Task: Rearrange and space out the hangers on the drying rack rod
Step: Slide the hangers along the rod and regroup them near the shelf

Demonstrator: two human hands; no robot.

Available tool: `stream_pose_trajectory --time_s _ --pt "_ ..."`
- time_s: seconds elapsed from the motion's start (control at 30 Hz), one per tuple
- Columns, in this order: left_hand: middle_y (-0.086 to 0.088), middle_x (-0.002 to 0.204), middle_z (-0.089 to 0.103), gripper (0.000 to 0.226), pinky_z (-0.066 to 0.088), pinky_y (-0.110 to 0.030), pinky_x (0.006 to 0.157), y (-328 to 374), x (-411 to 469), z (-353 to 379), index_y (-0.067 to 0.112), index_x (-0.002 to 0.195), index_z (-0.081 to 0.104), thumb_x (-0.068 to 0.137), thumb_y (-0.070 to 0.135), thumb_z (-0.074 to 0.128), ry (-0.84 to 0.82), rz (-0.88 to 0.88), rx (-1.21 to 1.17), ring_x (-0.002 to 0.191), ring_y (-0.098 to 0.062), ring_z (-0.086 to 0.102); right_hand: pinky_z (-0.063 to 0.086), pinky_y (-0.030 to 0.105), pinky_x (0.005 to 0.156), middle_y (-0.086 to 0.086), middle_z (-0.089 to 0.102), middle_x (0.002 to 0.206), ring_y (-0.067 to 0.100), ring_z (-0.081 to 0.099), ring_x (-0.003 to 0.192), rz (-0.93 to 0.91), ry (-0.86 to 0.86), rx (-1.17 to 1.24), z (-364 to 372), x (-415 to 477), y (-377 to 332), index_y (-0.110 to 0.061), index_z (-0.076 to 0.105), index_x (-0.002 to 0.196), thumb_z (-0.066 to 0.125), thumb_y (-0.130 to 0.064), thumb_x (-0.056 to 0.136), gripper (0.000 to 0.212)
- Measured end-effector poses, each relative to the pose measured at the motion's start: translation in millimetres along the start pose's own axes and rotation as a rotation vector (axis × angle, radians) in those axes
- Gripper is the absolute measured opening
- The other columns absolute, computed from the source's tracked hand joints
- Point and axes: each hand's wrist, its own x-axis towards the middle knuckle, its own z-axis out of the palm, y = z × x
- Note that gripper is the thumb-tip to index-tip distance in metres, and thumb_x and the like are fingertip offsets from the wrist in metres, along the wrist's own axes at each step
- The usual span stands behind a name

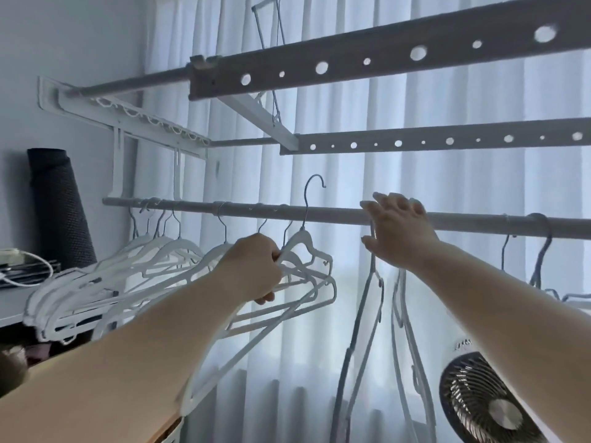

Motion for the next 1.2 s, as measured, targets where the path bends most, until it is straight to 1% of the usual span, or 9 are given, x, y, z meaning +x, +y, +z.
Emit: stream_pose_trajectory --time_s 0.13,0.3,0.47,0.67,0.77,0.87,1.0,1.1,1.2 --pt "-0.018 0.078 0.071 0.027 0.055 -0.021 0.052 2 18 13 0.006 0.100 0.061 0.087 -0.002 0.039 -0.040 -0.059 -0.026 0.042 -0.013 0.058 0.016 0.040 0.112 0.005 0.042 0.139 0.027 0.033 0.130 0.021 0.003 0.096 6 7 7 -0.017 0.033 0.135 0.044 -0.024 0.092 0.046" --pt "-0.021 0.093 0.070 0.023 0.055 -0.022 0.053 1 23 35 0.011 0.095 0.057 0.088 0.001 0.038 -0.075 -0.086 -0.035 0.048 -0.018 0.061 0.017 0.037 0.111 0.004 0.044 0.136 0.026 0.035 0.128 -0.039 0.048 0.097 12 8 18 -0.017 0.035 0.133 0.044 -0.020 0.091 0.043" --pt "-0.010 0.080 0.064 0.019 0.050 -0.018 0.044 2 20 42 0.013 0.091 0.060 0.086 0.003 0.045 -0.093 -0.061 -0.059 0.032 -0.004 0.052 0.004 0.038 0.116 0.001 0.036 0.142 0.024 0.026 0.134 -0.063 0.104 0.097 23 6 19 -0.017 0.026 0.139 0.045 -0.022 0.091 0.052" --pt "0.001 0.065 0.060 0.021 0.043 -0.020 0.050 -2 18 37 0.018 0.067 0.059 0.086 0.020 0.054 -0.105 -0.028 -0.041 0.054 -0.013 0.056 0.002 0.039 0.117 0.001 0.031 0.146 0.023 0.021 0.138 -0.064 0.094 0.089 22 7 17 -0.018 0.024 0.141 0.045 -0.026 0.091 0.055" --pt "0.003 0.082 0.062 0.017 0.042 -0.024 0.071 -3 20 30 0.020 0.082 0.063 0.088 0.032 0.053 0.051 0.036 0.043 0.081 -0.016 0.055 0.002 0.040 0.117 0.001 0.029 0.148 0.023 0.019 0.139 -0.041 0.104 0.103 20 8 12 -0.018 0.023 0.142 0.045 -0.030 0.091 0.056" --pt "0.003 0.103 0.065 0.025 0.038 -0.024 0.077 -11 19 21 0.020 0.105 0.063 0.089 0.035 0.050 0.215 0.094 0.207 0.099 -0.018 0.056 0.001 0.040 0.117 0.002 0.027 0.149 0.023 0.018 0.140 -0.058 0.152 0.092 17 12 4 -0.019 0.022 0.143 0.044 -0.032 0.092 0.057" --pt "0.001 0.127 0.052 0.039 0.040 -0.029 0.095 -33 22 13 0.022 0.124 0.048 0.089 0.038 0.050 0.110 0.042 0.383 0.119 -0.019 0.047 0.001 0.039 0.117 0.001 0.026 0.150 0.023 0.018 0.140 -0.110 0.149 0.066 15 28 -15 -0.019 0.025 0.142 0.044 -0.034 0.092 0.055" --pt "0.001 0.127 0.052 0.044 0.041 -0.029 0.095 -48 25 13 0.022 0.130 0.038 0.090 0.037 0.049 -0.019 -0.022 0.410 0.118 -0.020 0.049 0.009 0.038 0.116 0.000 0.030 0.149 0.022 0.024 0.138 -0.156 0.131 0.065 15 42 -31 -0.020 0.027 0.142 0.043 -0.036 0.093 0.055" --pt "-0.005 0.113 0.062 0.034 0.047 -0.029 0.080 -59 30 16 0.016 0.124 0.045 0.093 0.030 0.043 -0.088 -0.054 0.435 0.095 -0.025 0.062 0.024 0.038 0.109 -0.001 0.039 0.143 0.022 0.035 0.132 -0.151 0.071 0.064 16 52 -44 -0.021 0.032 0.139 0.043 -0.036 0.093 0.050"
